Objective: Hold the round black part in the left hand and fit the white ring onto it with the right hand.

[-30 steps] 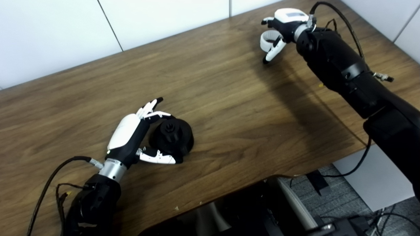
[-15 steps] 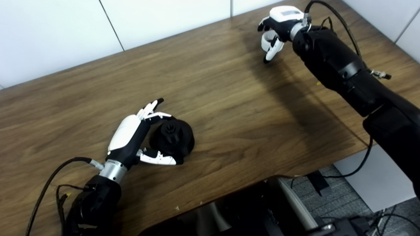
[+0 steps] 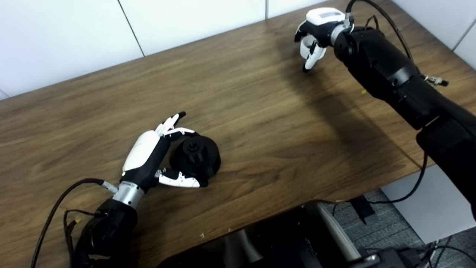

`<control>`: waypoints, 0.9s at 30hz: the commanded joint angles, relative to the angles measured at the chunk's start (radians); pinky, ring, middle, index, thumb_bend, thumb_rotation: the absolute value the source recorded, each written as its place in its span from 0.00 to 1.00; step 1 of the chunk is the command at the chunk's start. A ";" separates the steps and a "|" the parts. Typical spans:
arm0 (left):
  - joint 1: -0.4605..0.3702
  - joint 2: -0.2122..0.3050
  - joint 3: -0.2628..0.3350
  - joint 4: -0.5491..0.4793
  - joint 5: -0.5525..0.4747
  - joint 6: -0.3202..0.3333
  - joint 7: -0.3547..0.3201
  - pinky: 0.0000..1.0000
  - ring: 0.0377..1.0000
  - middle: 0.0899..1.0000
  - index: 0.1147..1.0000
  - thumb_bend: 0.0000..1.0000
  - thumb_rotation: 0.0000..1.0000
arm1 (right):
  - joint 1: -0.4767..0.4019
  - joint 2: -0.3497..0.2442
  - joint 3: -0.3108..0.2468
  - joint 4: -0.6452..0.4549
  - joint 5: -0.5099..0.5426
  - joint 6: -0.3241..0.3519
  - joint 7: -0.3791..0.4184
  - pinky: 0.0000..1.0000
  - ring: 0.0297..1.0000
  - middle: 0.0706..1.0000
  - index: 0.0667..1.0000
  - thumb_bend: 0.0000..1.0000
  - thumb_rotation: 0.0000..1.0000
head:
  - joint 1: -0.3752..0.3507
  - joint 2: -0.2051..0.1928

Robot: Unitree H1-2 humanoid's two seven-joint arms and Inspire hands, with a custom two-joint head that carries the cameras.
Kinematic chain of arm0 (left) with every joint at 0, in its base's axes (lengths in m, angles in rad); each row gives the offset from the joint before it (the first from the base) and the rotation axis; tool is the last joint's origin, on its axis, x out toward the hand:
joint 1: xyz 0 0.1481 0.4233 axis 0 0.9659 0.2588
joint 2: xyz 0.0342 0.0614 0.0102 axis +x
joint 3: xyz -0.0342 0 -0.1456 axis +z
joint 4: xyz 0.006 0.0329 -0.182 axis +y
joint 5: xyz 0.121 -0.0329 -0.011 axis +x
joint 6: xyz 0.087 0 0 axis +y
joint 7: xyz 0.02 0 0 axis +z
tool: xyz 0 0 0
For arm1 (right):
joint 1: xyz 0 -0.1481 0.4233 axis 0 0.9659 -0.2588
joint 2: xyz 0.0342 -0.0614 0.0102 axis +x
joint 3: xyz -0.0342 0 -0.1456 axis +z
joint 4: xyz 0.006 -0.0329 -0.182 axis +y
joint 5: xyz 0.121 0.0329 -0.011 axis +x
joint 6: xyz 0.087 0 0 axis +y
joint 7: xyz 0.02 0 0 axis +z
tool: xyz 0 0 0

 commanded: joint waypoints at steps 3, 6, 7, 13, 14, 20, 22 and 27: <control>-0.016 0.010 0.009 -0.028 -0.001 0.005 0.000 1.00 1.00 1.00 0.59 1.00 0.31 | -0.018 -0.052 -0.001 -0.003 -0.035 0.036 0.024 1.00 0.91 0.90 0.76 0.76 0.12 | -0.002 0.004; -0.017 0.011 0.009 -0.028 -0.001 0.002 -0.001 1.00 1.00 1.00 0.59 1.00 0.31 | -0.017 -0.057 -0.007 -0.004 -0.029 0.054 0.038 1.00 0.92 0.92 0.78 0.78 0.11 | -0.002 0.005; -0.017 0.012 0.010 -0.028 -0.001 0.002 -0.002 1.00 1.00 1.00 0.59 1.00 0.31 | -0.017 -0.058 -0.008 -0.002 -0.028 0.055 0.040 1.00 0.92 0.92 0.79 0.78 0.11 | -0.002 0.005; -0.018 0.013 0.010 -0.024 -0.002 -0.003 -0.001 1.00 1.00 1.00 0.59 1.00 0.30 | -0.023 -0.071 -0.001 0.003 -0.040 0.073 0.065 1.00 0.93 0.93 0.82 0.78 0.16 | -0.004 0.006; -0.018 0.013 0.010 -0.024 -0.001 -0.003 -0.001 1.00 1.00 1.00 0.59 1.00 0.30 | -0.025 -0.073 0.003 0.006 -0.044 0.075 0.069 1.00 0.93 0.93 0.83 0.78 0.16 | -0.004 0.006; -0.020 0.013 0.011 -0.020 -0.004 -0.009 0.001 1.00 1.00 1.00 0.59 1.00 0.31 | -0.028 -0.084 0.013 0.019 -0.049 0.081 0.070 0.99 0.92 0.93 0.84 0.79 0.18 | -0.002 0.007; -0.021 0.014 0.012 -0.023 -0.005 -0.004 -0.003 1.00 1.00 1.00 0.59 1.00 0.31 | -0.027 -0.088 0.013 0.018 -0.050 0.079 0.074 0.97 0.91 0.92 0.84 0.80 0.18 | -0.002 0.008; -0.021 0.013 0.013 -0.026 -0.007 -0.001 -0.008 1.00 1.00 1.00 0.59 1.00 0.31 | -0.027 -0.093 0.013 0.023 -0.055 0.075 0.080 0.94 0.89 0.91 0.83 0.80 0.17 | -0.003 0.008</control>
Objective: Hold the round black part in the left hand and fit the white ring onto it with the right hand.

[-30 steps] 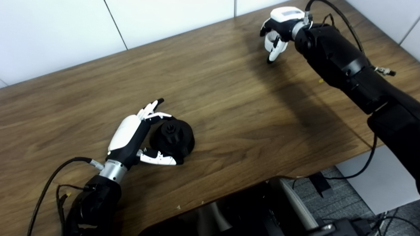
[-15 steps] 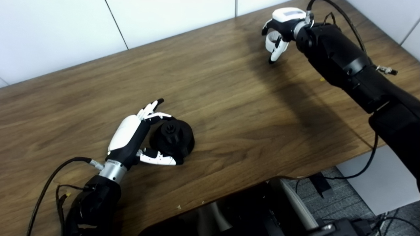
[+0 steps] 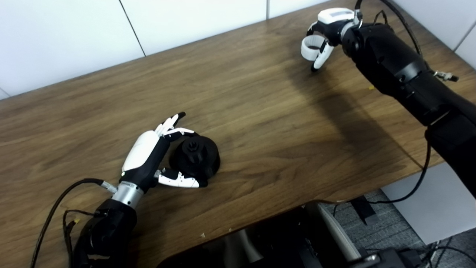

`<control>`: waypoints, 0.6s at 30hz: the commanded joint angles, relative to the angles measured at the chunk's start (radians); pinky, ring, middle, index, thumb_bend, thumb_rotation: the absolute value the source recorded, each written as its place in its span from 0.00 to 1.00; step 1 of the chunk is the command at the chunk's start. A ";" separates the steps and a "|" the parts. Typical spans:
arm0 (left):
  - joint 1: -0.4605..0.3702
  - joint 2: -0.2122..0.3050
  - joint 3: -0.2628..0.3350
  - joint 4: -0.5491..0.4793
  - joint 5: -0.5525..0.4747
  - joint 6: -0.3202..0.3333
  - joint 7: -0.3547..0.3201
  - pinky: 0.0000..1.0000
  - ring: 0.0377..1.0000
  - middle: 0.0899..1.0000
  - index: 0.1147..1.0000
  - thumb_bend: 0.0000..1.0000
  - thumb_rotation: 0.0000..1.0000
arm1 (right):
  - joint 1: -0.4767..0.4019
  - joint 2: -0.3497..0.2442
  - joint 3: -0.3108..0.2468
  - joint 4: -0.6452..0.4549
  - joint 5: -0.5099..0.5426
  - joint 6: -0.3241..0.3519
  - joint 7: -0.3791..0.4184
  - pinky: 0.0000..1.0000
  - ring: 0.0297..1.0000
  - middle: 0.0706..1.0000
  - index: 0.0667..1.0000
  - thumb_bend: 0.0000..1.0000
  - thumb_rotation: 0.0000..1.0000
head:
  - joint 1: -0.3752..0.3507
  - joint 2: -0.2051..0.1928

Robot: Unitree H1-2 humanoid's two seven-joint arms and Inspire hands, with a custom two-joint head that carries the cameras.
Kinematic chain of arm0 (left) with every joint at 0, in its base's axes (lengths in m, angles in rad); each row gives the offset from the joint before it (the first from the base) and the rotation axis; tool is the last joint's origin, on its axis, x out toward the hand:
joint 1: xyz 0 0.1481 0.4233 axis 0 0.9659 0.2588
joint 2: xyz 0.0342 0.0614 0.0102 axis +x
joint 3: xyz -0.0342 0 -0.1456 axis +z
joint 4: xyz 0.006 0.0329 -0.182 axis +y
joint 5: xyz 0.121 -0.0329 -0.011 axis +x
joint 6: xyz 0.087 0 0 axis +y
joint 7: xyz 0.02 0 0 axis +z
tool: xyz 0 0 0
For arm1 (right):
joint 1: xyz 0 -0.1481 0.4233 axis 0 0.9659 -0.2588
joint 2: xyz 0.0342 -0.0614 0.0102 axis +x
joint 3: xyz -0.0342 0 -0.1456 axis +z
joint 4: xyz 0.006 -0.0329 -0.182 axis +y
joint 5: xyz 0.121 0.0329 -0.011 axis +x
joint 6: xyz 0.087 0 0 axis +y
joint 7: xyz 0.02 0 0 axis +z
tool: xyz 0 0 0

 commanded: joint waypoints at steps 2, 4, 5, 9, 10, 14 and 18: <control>-0.020 0.012 0.008 -0.027 -0.003 -0.003 0.001 1.00 1.00 1.00 0.59 1.00 0.31 | -0.019 -0.051 -0.003 0.010 -0.033 0.019 0.005 0.92 0.89 0.91 0.83 0.80 0.16 | 0.000 0.002; -0.020 0.012 0.008 -0.028 -0.004 -0.001 -0.001 1.00 1.00 1.00 0.59 1.00 0.31 | -0.016 -0.052 -0.006 0.009 -0.030 0.017 0.000 0.92 0.88 0.91 0.83 0.80 0.16 | 0.000 0.004; -0.020 0.012 0.008 -0.028 -0.005 0.000 -0.002 1.00 1.00 1.00 0.59 1.00 0.31 | -0.014 -0.051 -0.010 0.013 -0.026 0.013 -0.009 0.93 0.88 0.90 0.82 0.80 0.17 | 0.001 0.004; -0.019 0.011 0.009 -0.025 -0.007 -0.004 0.000 1.00 1.00 1.00 0.59 1.00 0.30 | -0.007 -0.045 -0.019 0.006 -0.018 0.012 -0.020 0.97 0.90 0.90 0.81 0.77 0.18 | 0.004 0.006; -0.019 0.011 0.009 -0.023 -0.008 -0.007 0.001 1.00 1.00 1.00 0.59 1.00 0.30 | -0.005 -0.044 -0.020 -0.002 -0.017 0.014 -0.021 0.97 0.90 0.90 0.81 0.77 0.17 | 0.006 0.007; -0.018 0.010 0.007 -0.027 -0.008 -0.006 -0.002 1.00 1.00 1.00 0.59 1.00 0.30 | 0.003 -0.036 -0.030 -0.017 -0.011 0.014 -0.030 1.00 0.91 0.87 0.80 0.76 0.19 | 0.010 0.009; -0.016 0.011 0.007 -0.024 -0.010 -0.009 -0.001 1.00 1.00 1.00 0.59 1.00 0.30 | 0.005 -0.029 -0.033 -0.021 -0.007 0.007 -0.037 1.00 0.90 0.84 0.80 0.73 0.19 | 0.011 0.011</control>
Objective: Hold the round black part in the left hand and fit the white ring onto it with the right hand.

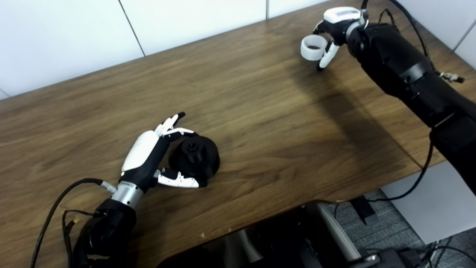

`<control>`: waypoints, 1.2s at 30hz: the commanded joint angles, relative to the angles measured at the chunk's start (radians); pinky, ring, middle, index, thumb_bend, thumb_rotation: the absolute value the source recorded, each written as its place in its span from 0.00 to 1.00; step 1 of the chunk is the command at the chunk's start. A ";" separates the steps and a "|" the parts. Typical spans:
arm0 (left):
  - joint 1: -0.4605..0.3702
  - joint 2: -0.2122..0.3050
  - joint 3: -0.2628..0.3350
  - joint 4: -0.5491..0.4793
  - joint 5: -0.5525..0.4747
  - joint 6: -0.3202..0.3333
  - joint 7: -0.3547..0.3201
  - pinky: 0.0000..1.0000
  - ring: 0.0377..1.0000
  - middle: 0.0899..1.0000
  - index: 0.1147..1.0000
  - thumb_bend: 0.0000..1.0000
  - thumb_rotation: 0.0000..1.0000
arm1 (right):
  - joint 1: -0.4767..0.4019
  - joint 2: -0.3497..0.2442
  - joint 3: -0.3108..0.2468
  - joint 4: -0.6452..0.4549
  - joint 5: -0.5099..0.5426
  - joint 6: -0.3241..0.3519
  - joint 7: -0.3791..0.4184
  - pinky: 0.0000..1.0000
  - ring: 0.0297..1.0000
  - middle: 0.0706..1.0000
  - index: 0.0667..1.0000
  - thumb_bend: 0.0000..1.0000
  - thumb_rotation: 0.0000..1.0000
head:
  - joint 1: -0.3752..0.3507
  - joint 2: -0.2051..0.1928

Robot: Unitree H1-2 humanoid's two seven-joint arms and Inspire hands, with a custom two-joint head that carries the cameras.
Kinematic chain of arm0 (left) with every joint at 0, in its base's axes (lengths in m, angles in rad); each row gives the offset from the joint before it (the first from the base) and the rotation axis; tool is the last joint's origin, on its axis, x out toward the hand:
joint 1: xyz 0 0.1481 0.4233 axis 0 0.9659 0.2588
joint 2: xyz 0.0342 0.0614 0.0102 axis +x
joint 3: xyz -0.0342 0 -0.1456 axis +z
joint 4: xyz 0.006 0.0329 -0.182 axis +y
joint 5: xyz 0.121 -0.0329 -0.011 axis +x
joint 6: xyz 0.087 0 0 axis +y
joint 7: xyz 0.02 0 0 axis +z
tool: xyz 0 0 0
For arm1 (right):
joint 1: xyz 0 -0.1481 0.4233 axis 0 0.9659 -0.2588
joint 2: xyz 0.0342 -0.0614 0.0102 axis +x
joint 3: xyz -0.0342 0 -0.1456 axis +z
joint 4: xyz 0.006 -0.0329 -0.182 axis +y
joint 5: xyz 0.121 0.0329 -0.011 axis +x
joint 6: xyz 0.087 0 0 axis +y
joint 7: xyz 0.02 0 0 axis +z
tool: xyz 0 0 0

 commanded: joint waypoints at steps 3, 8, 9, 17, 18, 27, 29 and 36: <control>-0.016 0.010 0.004 -0.025 0.000 -0.004 0.002 1.00 1.00 1.00 0.59 1.00 0.30 | -0.014 -0.015 -0.012 -0.010 -0.010 0.005 -0.022 1.00 0.88 0.82 0.80 0.75 0.21 | 0.000 0.001; -0.015 0.009 0.002 -0.027 0.003 0.000 0.001 1.00 1.00 1.00 0.59 1.00 0.30 | -0.015 -0.006 -0.010 -0.004 -0.010 0.006 -0.028 1.00 0.88 0.83 0.79 0.78 0.25 | 0.002 0.003; -0.015 0.009 0.002 -0.028 0.004 0.000 0.001 1.00 1.00 1.00 0.59 1.00 0.30 | -0.015 -0.005 -0.009 -0.001 -0.010 0.005 -0.029 1.00 0.89 0.84 0.79 0.79 0.26 | 0.003 0.003; -0.013 0.006 0.003 -0.029 0.003 0.000 0.005 1.00 1.00 1.00 0.59 1.00 0.31 | -0.017 0.008 0.001 -0.003 -0.017 -0.009 -0.045 1.00 0.89 0.83 0.78 0.82 0.30 | 0.007 0.007; -0.013 0.005 0.003 -0.029 0.002 -0.001 0.005 1.00 1.00 1.00 0.59 1.00 0.30 | -0.017 0.010 0.003 -0.005 -0.019 -0.010 -0.045 1.00 0.87 0.82 0.78 0.82 0.30 | 0.007 0.007; -0.015 0.003 0.001 -0.028 0.006 0.004 0.003 1.00 1.00 1.00 0.59 1.00 0.31 | -0.027 0.021 0.009 -0.005 -0.024 -0.016 -0.042 0.96 0.84 0.79 0.79 0.81 0.31 | 0.007 0.008; -0.016 0.002 0.002 -0.026 0.005 0.004 0.004 1.00 1.00 1.00 0.59 1.00 0.31 | -0.029 0.023 0.009 0.001 -0.023 -0.018 -0.045 0.97 0.85 0.80 0.79 0.81 0.32 | 0.008 0.009; -0.019 0.000 0.001 -0.023 0.005 0.006 0.004 1.00 1.00 1.00 0.59 1.00 0.32 | -0.038 0.026 0.016 0.009 -0.027 -0.022 -0.047 0.95 0.82 0.79 0.80 0.81 0.33 | 0.014 0.009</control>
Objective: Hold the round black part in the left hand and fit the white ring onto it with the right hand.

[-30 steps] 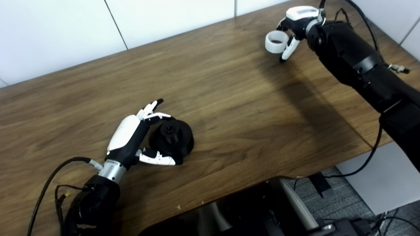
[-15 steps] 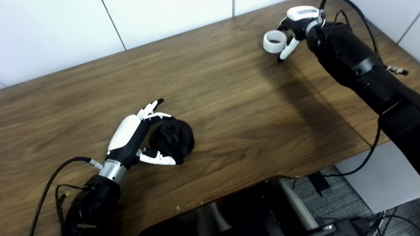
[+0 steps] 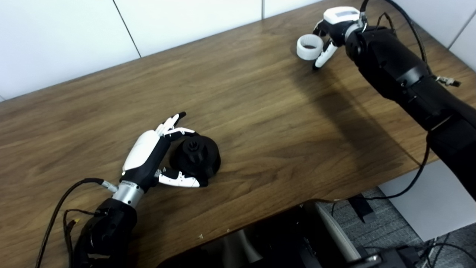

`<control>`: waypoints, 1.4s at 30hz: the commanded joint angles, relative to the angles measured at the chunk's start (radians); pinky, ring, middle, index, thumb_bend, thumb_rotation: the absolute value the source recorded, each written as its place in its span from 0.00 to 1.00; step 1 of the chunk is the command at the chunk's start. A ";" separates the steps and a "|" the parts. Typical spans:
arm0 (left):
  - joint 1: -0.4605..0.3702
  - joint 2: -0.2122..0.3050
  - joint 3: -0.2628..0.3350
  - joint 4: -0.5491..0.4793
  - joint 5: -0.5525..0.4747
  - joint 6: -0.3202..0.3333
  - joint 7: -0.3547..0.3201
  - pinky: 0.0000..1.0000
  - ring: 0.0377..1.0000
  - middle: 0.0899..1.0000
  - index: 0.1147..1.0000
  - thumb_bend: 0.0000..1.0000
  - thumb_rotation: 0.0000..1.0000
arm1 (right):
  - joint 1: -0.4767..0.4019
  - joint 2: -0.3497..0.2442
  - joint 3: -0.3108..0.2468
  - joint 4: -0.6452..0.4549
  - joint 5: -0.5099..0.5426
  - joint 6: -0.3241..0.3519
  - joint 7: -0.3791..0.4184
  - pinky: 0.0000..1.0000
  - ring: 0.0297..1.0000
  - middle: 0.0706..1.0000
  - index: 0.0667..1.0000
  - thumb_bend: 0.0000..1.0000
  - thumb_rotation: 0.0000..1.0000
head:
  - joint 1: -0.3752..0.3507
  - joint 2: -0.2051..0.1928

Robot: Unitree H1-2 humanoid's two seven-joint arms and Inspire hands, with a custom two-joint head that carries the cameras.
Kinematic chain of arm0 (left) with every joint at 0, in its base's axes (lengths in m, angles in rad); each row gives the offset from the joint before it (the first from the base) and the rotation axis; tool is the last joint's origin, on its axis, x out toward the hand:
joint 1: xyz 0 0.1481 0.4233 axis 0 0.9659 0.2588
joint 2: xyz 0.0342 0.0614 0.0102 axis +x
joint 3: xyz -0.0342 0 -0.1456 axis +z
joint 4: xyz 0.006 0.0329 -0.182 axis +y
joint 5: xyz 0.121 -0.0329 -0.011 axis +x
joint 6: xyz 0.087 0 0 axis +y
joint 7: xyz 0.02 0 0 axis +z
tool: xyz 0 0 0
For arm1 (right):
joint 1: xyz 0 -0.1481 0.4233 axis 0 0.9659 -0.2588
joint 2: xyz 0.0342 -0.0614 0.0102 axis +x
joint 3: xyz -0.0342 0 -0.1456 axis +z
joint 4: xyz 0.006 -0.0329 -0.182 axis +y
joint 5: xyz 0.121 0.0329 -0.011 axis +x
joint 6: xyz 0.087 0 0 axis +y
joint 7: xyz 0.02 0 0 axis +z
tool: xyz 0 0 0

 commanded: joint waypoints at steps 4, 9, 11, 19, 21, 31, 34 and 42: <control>-0.021 0.000 0.002 -0.023 0.005 0.005 0.005 1.00 1.00 1.00 0.59 1.00 0.33 | -0.039 0.009 0.007 0.002 -0.005 -0.009 0.001 0.93 0.82 0.79 0.81 0.82 0.34 | 0.003 0.001; -0.023 0.000 0.002 -0.021 0.007 0.003 0.006 1.00 1.00 1.00 0.59 1.00 0.32 | -0.044 0.014 0.009 0.008 -0.007 -0.006 0.001 0.93 0.82 0.79 0.82 0.83 0.35 | 0.005 0.003; -0.024 0.000 0.002 -0.020 0.008 0.003 0.007 1.00 1.00 1.00 0.59 1.00 0.32 | -0.045 0.017 0.008 0.011 -0.007 -0.005 -0.001 0.92 0.82 0.79 0.82 0.84 0.36 | 0.005 0.003; -0.024 0.000 0.002 -0.027 0.008 0.009 0.001 1.00 1.00 1.00 0.59 1.00 0.32 | -0.044 0.024 0.002 0.004 -0.006 -0.003 -0.005 0.98 0.82 0.78 0.82 0.83 0.37 | 0.007 0.008; -0.024 -0.001 0.001 -0.028 0.009 0.011 0.000 1.00 1.00 1.00 0.59 1.00 0.32 | -0.043 0.025 0.001 0.004 -0.005 -0.005 -0.006 0.97 0.82 0.78 0.81 0.83 0.37 | 0.008 0.007; -0.020 -0.002 -0.002 -0.032 0.008 0.014 0.000 1.00 1.00 1.00 0.59 1.00 0.33 | -0.040 0.029 -0.002 -0.002 0.004 -0.008 -0.003 0.96 0.82 0.78 0.79 0.82 0.35 | 0.014 0.011; -0.018 -0.002 -0.004 -0.032 0.013 0.009 0.005 1.00 1.00 1.00 0.59 1.00 0.33 | -0.040 0.030 0.002 -0.003 0.001 -0.009 -0.005 0.94 0.83 0.79 0.80 0.82 0.34 | 0.014 0.012; -0.015 -0.001 -0.006 -0.039 0.011 0.015 0.001 1.00 1.00 1.00 0.59 1.00 0.32 | -0.043 0.038 0.009 0.001 -0.011 -0.010 -0.013 0.92 0.81 0.79 0.80 0.82 0.35 | 0.016 0.016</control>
